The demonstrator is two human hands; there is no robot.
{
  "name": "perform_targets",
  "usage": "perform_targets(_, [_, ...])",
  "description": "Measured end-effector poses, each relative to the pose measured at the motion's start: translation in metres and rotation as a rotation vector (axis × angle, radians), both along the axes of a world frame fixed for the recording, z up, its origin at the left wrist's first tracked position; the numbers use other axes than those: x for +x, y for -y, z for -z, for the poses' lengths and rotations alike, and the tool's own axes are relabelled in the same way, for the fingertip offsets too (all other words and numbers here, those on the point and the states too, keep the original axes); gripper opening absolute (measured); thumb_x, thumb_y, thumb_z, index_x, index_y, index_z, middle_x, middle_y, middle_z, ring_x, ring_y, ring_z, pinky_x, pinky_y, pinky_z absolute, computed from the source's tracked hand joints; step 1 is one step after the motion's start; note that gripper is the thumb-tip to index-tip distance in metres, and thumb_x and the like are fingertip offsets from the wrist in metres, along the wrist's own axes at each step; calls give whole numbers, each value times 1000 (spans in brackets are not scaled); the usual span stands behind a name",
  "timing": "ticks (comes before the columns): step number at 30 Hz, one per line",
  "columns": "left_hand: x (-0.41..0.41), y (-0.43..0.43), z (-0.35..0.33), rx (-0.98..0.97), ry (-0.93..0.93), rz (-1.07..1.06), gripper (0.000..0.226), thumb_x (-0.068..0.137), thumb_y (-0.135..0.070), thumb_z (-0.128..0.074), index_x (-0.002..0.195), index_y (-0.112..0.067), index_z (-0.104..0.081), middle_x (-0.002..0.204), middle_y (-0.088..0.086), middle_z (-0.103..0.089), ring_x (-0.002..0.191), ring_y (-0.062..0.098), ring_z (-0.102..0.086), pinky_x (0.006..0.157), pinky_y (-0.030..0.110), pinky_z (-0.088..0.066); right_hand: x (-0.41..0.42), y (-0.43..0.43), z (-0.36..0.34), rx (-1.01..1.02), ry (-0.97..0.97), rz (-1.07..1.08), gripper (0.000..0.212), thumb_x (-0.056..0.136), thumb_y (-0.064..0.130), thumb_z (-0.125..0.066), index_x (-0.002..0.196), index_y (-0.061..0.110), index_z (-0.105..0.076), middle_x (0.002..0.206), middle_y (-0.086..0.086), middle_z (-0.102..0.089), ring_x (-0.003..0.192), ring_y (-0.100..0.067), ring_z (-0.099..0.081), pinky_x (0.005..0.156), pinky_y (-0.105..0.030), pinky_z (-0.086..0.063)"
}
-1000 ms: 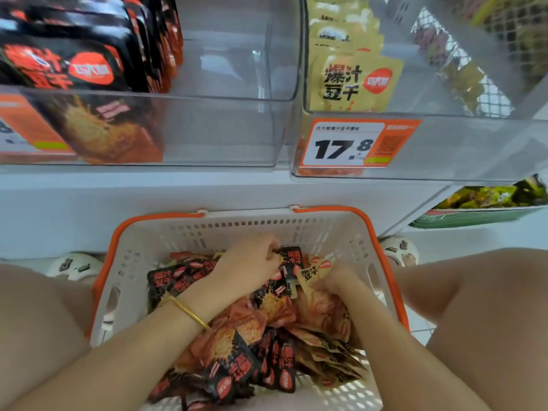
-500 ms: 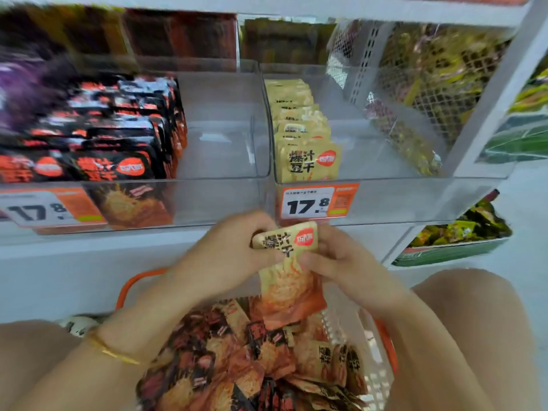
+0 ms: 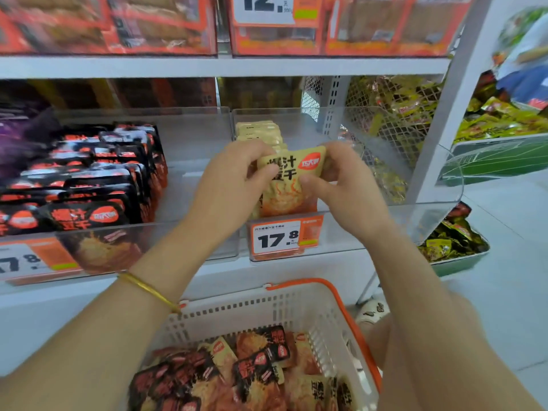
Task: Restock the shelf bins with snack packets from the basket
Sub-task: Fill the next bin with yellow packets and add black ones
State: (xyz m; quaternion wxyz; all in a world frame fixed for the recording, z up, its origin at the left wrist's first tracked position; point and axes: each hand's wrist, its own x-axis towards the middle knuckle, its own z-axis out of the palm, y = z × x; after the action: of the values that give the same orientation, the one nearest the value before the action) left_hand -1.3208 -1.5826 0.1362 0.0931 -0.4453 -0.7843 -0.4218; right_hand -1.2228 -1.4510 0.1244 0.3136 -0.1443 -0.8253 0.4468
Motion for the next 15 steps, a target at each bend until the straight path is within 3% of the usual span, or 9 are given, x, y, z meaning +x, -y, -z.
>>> perform_targets(3, [4, -2, 9, -15, -23, -35, 12, 90, -17, -60, 100, -12, -64, 94, 0, -61, 89, 19, -55, 82, 42, -46, -1, -2, 11, 175, 13, 14, 39, 88, 8, -61, 114, 25, -38, 86, 11, -51, 79, -18, -61, 68, -32, -52])
perform_targets(5, [0, -2, 16, -37, -110, -87, 13, 87, -19, -64, 99, -17, -64, 90, -4, -59, 90, 21, -53, 83, 41, -45, -2, -3, 17, 308, 70, 23, 32, 90, 13, -57, 115, 22, -40, 90, 4, -54, 83, -27, -61, 71, -44, -51])
perform_targets(8, [-7, -1, 30, -108, -305, -138, 14, 80, -20, -72, 93, -17, -69, 93, 1, -58, 95, 29, -48, 81, 31, -33, -3, -6, 24, 473, 195, 95, 13, 94, 18, -51, 107, 15, -49, 98, -5, -56, 85, -32, -57, 72, -45, -47])
perform_targets(12, [-3, 4, 41, -141, -418, -227, 13, 72, -17, -79, 83, -13, -72, 100, 7, -56, 100, 26, -36, 81, 30, -25, -3, -4, 28, 480, 215, 87, 6, 92, 15, -54, 97, 14, -54, 95, -5, -56, 83, -31, -54, 73, -44, -47])
perform_targets(15, [1, 10, 44, -129, -443, -249, 17, 74, -18, -76, 90, -13, -72, 110, 7, -55, 105, 26, -34, 85, 32, -25, -3, -5, 31, 459, 210, 81, 12, 90, 16, -58, 101, 15, -57, 97, -2, -55, 85, -28, -56, 75, -44, -48])
